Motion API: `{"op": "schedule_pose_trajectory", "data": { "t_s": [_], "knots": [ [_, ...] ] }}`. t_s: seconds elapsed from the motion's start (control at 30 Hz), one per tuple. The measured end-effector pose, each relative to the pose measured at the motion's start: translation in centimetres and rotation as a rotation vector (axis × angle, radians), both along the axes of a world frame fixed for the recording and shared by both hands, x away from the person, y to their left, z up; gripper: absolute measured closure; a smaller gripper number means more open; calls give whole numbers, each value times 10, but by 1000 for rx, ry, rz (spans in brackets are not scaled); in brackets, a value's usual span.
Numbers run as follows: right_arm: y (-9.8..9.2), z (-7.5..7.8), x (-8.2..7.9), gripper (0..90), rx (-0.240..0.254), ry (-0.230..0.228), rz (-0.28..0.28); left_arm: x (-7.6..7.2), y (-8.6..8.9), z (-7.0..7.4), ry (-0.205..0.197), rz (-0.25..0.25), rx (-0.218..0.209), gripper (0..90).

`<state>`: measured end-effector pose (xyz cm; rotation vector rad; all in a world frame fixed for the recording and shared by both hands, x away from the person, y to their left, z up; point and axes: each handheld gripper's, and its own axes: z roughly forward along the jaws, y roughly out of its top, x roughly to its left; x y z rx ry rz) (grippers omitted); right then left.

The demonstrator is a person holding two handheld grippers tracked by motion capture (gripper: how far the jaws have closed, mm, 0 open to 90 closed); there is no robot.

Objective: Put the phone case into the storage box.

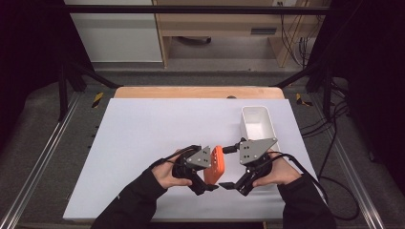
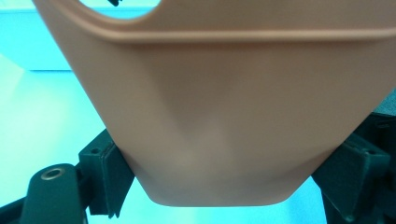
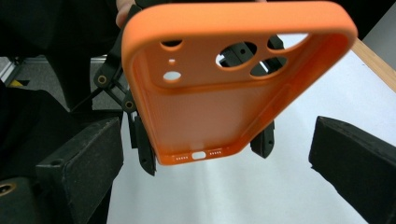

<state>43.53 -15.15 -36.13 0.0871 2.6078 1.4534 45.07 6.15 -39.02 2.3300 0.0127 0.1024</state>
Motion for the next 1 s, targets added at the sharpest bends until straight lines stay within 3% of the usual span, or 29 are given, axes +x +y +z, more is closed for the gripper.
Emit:
{"op": "schedule_pose_trajectory", "data": {
  "t_s": [1.0],
  "knots": [
    [4, -4, 2, 89, 36, 23, 37, -4, -7, -7, 9, -42, -4, 156]
  ]
}}
